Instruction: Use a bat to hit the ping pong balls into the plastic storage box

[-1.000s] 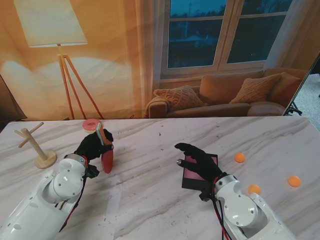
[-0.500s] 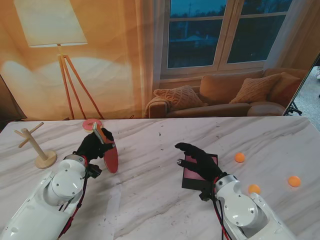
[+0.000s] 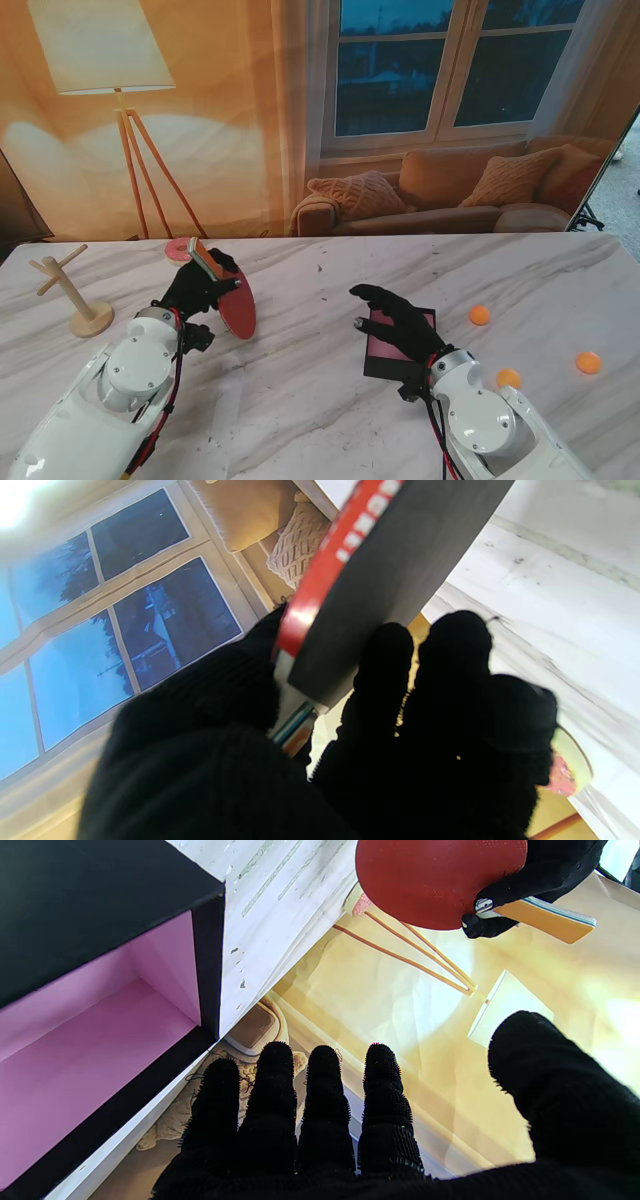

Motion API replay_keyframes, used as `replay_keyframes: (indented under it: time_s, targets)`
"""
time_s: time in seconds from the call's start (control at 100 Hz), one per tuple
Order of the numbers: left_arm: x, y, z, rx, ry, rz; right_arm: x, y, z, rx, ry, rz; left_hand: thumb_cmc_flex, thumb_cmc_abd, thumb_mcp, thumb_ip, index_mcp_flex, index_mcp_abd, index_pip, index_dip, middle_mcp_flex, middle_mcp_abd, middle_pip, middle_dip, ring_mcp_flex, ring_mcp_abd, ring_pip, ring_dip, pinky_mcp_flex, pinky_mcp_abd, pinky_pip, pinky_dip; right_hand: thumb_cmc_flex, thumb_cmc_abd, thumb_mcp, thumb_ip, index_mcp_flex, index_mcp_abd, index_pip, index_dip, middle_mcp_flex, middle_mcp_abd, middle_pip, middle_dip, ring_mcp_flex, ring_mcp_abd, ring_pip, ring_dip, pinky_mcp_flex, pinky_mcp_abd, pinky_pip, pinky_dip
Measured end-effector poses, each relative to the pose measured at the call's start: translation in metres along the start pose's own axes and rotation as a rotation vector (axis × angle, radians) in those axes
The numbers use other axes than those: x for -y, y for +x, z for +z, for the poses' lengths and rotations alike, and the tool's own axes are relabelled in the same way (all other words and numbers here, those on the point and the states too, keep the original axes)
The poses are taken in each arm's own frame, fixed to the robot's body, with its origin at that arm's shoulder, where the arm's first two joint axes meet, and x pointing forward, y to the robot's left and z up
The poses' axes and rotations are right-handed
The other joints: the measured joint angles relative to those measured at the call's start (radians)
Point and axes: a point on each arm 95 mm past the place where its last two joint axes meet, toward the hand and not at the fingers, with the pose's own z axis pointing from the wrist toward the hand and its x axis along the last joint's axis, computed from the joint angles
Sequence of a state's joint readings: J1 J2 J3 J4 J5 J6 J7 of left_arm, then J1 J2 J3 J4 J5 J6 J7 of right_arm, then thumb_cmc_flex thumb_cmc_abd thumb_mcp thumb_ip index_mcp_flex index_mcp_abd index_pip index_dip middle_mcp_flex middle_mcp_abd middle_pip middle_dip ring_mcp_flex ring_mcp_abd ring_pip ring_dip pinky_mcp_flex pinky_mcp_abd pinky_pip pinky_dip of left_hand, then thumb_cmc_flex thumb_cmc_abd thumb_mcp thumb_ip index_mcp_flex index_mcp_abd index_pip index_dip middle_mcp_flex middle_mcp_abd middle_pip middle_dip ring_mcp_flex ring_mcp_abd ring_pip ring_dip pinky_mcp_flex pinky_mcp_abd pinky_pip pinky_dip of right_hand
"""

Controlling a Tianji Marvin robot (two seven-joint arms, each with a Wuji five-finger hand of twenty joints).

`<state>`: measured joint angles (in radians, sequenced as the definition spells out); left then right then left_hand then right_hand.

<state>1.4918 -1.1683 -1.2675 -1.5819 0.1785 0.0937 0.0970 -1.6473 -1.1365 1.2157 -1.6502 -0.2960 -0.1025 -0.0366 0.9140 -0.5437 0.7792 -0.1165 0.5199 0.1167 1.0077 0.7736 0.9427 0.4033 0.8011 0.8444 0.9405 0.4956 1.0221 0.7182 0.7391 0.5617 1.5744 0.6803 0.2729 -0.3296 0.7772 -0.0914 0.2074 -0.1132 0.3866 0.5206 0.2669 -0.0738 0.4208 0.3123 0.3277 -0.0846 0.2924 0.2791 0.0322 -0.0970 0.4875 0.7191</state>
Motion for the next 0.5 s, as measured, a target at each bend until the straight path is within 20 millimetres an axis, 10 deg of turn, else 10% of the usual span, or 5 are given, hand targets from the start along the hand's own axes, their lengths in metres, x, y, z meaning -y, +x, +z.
replay_keyframes:
  time_s: [0.5]
  targets:
    - [-0.036, 0.023, 0.014, -0.049, -0.020, -0.167, -0.016, 0.007, 0.000, -0.030, -0.029, -0.027, 0.008, 0.001, 0.000, 0.000, 0.000, 0.000, 0.000, 0.000, -0.001, 0.007, -0.010, 0.022, -0.003, 0.000, 0.010, 0.024, -0.019, 0.000, 0.014, 0.019, 0.000, 0.000, 0.000, 0.000, 0.000, 0.000, 0.000, 0.000, 0.000, 0.000, 0.000, 0.000, 0.000, 0.000, 0.000, 0.003, 0.002, 0.009, 0.000, 0.000]
